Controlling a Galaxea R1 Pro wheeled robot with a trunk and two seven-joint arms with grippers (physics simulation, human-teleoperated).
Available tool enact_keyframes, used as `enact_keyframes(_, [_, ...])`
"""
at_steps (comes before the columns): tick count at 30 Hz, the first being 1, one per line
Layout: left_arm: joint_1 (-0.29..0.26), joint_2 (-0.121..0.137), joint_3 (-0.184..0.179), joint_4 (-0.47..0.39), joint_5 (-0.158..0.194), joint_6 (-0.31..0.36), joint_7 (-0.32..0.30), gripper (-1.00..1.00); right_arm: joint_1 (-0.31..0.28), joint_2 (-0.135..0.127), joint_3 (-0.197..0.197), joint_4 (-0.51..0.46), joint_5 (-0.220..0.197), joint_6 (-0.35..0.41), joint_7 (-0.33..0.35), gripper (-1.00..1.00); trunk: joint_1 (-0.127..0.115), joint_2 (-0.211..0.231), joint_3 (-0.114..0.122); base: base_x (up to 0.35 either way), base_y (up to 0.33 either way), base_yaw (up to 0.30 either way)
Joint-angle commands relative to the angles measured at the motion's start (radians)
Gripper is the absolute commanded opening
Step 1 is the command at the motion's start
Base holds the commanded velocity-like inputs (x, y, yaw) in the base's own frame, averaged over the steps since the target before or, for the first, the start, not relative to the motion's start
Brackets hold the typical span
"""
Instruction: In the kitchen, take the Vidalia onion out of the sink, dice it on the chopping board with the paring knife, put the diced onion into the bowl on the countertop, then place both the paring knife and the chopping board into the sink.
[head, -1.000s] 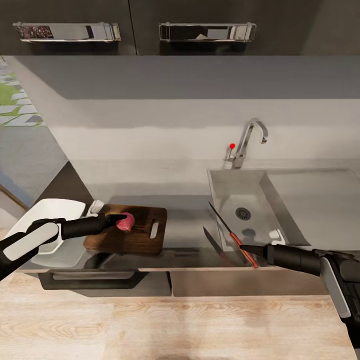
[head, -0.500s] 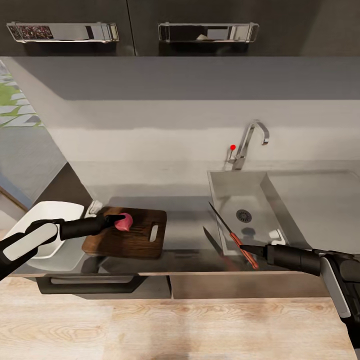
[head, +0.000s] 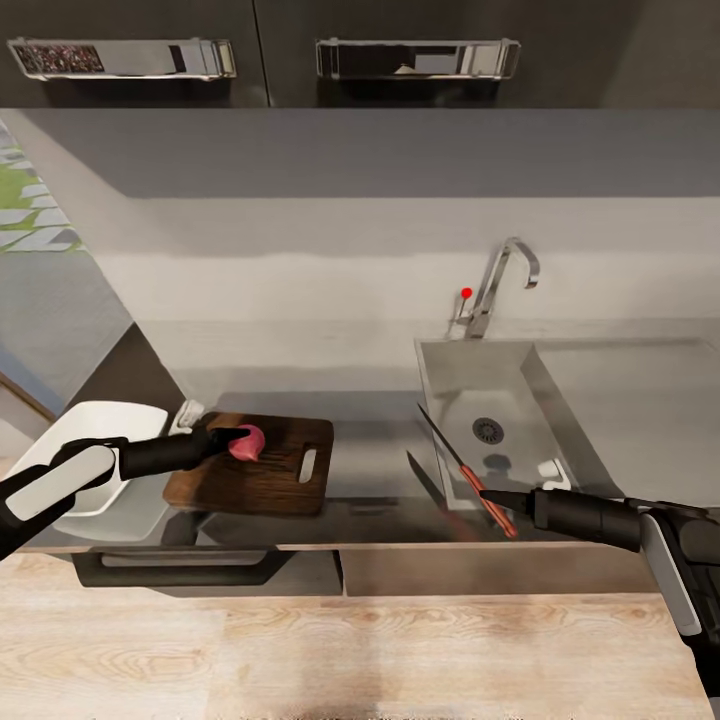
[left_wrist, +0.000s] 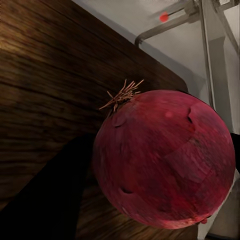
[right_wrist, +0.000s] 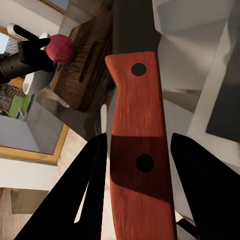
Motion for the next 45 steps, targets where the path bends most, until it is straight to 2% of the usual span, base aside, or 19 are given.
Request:
enact_keyframes(1, [-0.001,0.001,-0.007,0.001,-0.011,-0.004,0.001,-1.00,-0.001,0.000,-0.001,0.000,0.000,0.006,0.007,-1.00,0.001,-0.002,-0.003,0.000,0.000,0.000])
enact_keyframes(11, [-0.001,0.002,-0.005,0.002,-0.011,-0.006,0.003,-1.00,-0.001,0.000,-0.001,0.000,-0.001,0.006,0.007,-1.00,0.001,-0.002,-0.005,0.000,0.000,0.000])
enact_keyframes(12, [-0.001,0.002,-0.004,0.002,-0.011,-0.006,0.003,1.00,-0.001,0.000,-0.001,0.000,-0.001,0.006,0.007,-1.00,0.001,-0.002,-0.005,0.000,0.000,0.000])
enact_keyframes(25, [-0.001,0.002,-0.005,0.037,-0.010,-0.006,0.001,1.00,-0.001,0.001,-0.001,0.000,-0.001,0.006,0.008,-1.00,0.001,-0.002,-0.005,0.000,0.000,0.000])
enact_keyframes(45, [-0.001,0.002,-0.003,0.041,-0.010,-0.007,-0.001,1.00,-0.001,0.006,-0.001,0.000,-0.001,0.006,0.007,-1.00,0.001,-0.002,-0.005,0.000,0.000,0.000])
